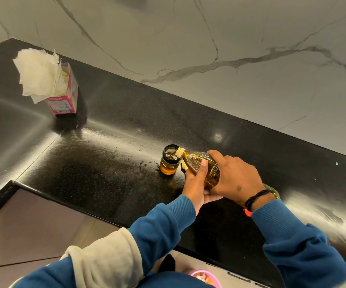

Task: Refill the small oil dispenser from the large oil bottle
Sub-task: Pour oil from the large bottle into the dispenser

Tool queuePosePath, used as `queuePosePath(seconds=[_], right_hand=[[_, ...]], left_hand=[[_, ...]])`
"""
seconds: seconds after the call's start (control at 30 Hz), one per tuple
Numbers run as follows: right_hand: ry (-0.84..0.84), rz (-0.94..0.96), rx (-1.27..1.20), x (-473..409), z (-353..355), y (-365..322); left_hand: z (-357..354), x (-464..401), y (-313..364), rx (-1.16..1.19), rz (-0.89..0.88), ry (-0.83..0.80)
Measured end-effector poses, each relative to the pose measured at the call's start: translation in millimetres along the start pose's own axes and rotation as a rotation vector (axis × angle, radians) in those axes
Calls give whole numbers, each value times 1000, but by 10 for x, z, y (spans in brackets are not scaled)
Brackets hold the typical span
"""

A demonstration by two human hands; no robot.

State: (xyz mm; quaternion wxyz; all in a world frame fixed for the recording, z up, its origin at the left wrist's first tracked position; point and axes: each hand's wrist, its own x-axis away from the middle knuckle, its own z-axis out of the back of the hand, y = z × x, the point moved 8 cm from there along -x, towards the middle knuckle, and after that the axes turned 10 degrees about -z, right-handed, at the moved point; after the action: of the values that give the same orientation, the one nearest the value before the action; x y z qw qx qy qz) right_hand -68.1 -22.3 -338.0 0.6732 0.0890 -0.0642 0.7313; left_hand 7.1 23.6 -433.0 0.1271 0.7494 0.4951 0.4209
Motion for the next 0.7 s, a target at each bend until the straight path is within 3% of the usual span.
queuePosePath(seconds=[0.7], right_hand=[[13, -3, 7, 0, 28, -12]], left_hand=[[-13, 11, 11, 20, 8, 18]])
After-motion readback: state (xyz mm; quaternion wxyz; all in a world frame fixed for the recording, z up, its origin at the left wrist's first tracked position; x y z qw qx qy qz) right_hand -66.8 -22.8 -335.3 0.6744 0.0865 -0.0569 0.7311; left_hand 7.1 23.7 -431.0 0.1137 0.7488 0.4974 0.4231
